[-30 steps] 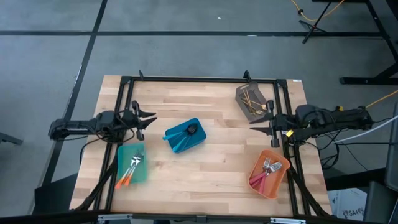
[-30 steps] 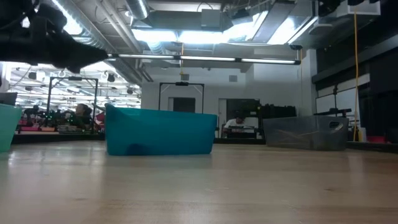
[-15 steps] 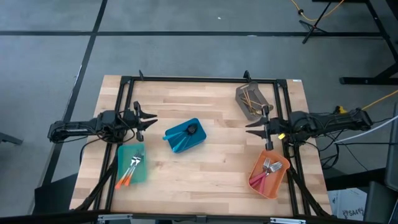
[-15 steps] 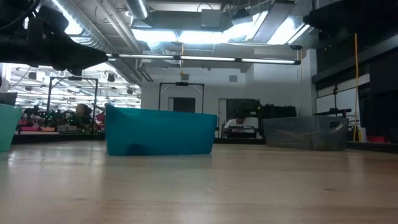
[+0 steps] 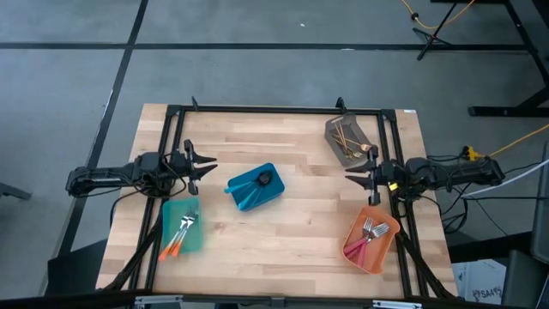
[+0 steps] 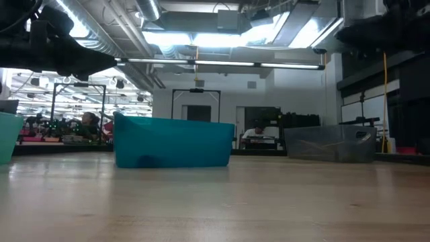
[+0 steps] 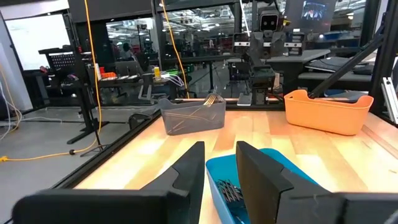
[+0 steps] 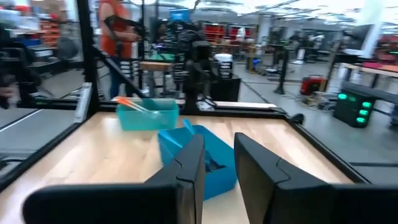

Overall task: Sort silverware by color (type)
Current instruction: Return to Home Position

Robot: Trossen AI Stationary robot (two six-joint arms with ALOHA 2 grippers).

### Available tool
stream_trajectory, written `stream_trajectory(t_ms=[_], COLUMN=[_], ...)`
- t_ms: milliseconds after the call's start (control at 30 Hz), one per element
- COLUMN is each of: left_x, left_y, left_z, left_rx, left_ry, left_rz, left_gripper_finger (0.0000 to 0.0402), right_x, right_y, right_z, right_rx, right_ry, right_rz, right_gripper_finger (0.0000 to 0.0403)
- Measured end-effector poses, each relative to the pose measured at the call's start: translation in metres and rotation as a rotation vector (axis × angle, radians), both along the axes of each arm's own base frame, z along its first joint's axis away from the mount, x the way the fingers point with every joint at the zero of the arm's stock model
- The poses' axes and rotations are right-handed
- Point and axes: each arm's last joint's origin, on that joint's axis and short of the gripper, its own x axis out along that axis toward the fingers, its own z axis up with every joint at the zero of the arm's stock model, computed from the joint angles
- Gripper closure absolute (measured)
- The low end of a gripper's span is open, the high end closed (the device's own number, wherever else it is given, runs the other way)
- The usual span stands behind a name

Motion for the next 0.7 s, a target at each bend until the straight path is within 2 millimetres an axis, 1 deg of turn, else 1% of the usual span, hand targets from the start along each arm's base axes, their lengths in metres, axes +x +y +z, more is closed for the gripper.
stream_trajectory(t_ms=[133, 333, 500, 700], left_x=[0.000, 0.000, 0.000, 0.000], left_y=[0.000, 0.000, 0.000, 0.000], left_z=[0.000, 0.000, 0.000, 0.000], left_rx=[0.000, -0.001, -0.001, -0.001], left_ry=[0.000, 0.000, 0.000, 0.000], left_rz=[0.000, 0.000, 0.000, 0.000], left_gripper_finger=[0.0316, 0.0316, 0.0316, 0.0316], right_x=[-0.003, -0.004, -0.003, -0.003], right_y=[-0.002, -0.002, -0.002, -0.002], right_z=[-0.010, -0.024, -0.040, -0.041], right_rx=[0.020, 0.027, 0.031, 0.035], right_ry=[-0.004, -0.035, -0.063, -0.057], right_rz=[-0.049, -0.048, -0.048, -0.049], right_gripper_finger=[0.0327, 0.0327, 0.0327, 0.0327])
